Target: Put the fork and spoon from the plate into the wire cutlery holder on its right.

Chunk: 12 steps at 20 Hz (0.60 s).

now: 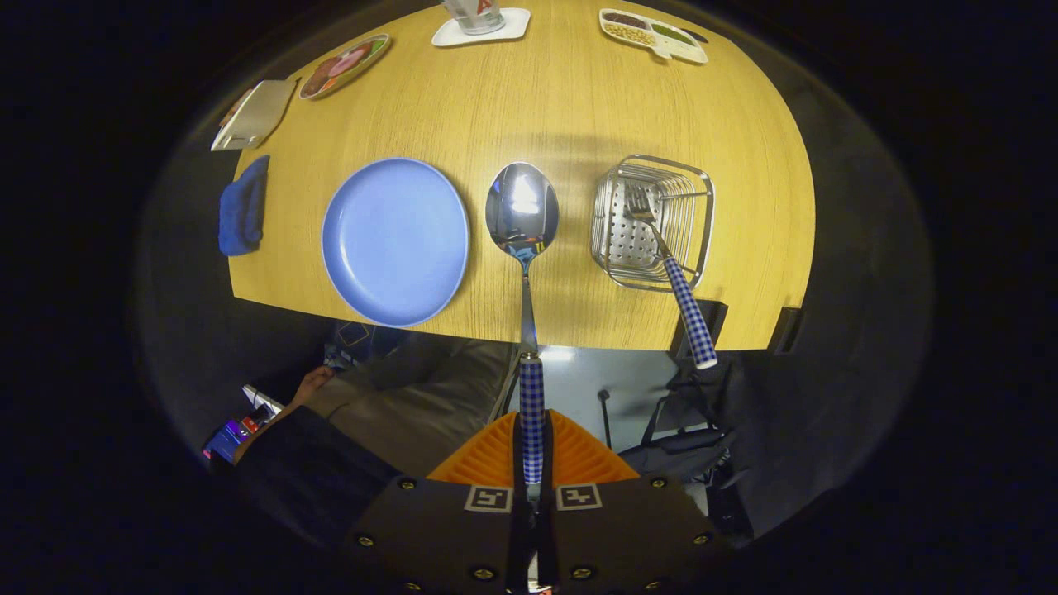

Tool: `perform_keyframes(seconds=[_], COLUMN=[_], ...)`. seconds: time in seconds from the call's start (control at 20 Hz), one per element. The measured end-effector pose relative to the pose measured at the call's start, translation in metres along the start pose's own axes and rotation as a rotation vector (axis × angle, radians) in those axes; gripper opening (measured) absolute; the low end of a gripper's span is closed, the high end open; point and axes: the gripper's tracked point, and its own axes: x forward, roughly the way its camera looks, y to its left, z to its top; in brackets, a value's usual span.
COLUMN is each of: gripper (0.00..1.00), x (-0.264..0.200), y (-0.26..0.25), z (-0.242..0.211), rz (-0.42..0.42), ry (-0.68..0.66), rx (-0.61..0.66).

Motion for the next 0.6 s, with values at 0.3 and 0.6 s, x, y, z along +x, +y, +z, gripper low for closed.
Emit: perform_keyframes(seconds=[0.3,0.6], gripper=[0.05,0.05], x=[-0.004,-0.008], y=[-0.023,-0.034], z=[-0.011,-0.011], rz=[0.031,0.05], ry=[0.051,0.082], rx=[0.086,0.113])
